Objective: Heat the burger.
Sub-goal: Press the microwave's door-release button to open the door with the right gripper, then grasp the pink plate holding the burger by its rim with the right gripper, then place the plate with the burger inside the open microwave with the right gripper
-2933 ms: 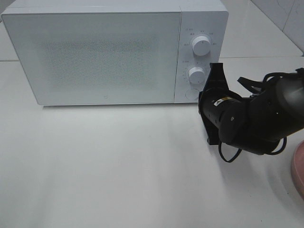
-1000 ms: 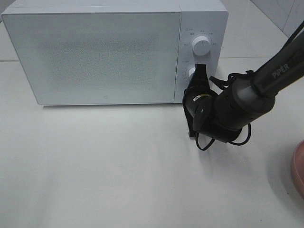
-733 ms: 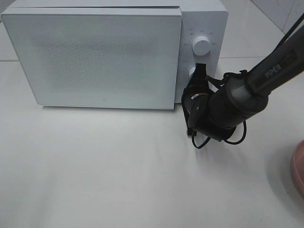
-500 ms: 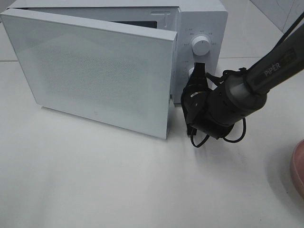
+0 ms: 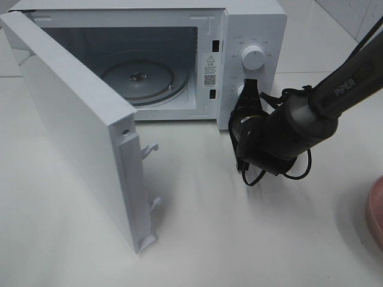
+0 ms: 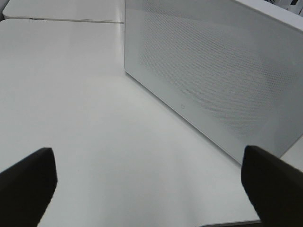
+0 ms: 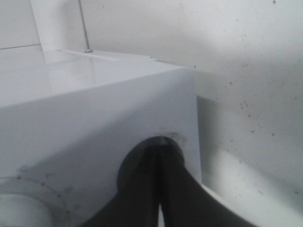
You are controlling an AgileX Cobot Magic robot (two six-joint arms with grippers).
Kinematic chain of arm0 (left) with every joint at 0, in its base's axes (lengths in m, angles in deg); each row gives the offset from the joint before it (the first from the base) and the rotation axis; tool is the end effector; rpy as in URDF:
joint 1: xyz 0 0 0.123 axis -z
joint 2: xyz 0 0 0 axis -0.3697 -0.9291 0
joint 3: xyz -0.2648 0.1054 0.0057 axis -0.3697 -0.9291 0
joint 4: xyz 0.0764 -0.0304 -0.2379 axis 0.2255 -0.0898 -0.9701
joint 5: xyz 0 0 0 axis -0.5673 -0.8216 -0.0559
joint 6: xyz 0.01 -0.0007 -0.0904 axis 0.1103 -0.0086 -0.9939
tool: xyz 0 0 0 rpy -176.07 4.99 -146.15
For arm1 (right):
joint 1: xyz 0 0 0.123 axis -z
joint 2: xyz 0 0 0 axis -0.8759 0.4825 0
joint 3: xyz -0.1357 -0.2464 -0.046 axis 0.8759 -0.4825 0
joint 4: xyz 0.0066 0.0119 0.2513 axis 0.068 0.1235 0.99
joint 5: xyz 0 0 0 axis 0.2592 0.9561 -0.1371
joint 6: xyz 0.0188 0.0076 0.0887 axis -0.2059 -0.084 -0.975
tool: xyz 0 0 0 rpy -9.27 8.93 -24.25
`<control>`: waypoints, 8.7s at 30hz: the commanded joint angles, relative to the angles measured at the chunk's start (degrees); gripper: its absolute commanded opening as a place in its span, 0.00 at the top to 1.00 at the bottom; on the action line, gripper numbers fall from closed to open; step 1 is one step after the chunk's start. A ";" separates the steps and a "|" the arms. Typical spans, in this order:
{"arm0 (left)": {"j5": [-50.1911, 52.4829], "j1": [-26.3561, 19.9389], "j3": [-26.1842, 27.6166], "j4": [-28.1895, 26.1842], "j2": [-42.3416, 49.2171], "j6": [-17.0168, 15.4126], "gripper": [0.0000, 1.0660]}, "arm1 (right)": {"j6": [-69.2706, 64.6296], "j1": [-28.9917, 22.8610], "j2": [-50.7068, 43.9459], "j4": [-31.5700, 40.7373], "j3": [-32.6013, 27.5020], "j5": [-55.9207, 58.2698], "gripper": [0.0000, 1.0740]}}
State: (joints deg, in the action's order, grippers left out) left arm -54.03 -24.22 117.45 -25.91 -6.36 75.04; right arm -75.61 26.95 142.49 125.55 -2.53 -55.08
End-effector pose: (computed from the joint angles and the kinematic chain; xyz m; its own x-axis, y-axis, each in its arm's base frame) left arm -0.0096 -0.0179 0.2827 -0.4445 -0.0087 -0.8957 0.1343 0.9880 -0.0762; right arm 0.3548 0.1805 0.0811 0.0448 0.9990 -0.0034 0.3945 -0.0146 0.9188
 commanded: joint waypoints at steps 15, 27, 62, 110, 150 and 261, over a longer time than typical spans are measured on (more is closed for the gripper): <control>0.74 -0.23 -0.23 -0.06 1.09 -0.29 0.08 | -7.51 1.89 -5.39 -14.55 -3.95 -8.37 0.98; 0.74 -0.23 -0.23 -0.06 1.09 -0.29 0.08 | -4.24 1.26 -9.40 -16.27 -7.73 7.45 0.97; 0.74 -0.23 -0.23 -0.06 1.09 -0.29 0.08 | 81.99 1.38 -29.34 -16.33 -11.97 47.50 0.90; 0.74 -0.23 -0.23 -0.06 1.09 -0.29 0.08 | 58.04 21.43 -52.65 -59.87 -18.33 93.68 0.25; 0.74 -0.23 -0.23 -0.06 1.09 -0.29 0.08 | 57.58 28.07 -36.90 -61.19 -23.95 75.75 0.29; 0.74 -0.23 -0.23 -0.06 1.09 -0.29 0.08 | 32.60 2.46 -40.28 -86.17 -21.83 101.76 1.00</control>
State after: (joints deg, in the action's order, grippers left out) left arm -54.03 -24.22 117.45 -25.91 -6.36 75.04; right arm -43.52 29.58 102.67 41.79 -24.65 44.04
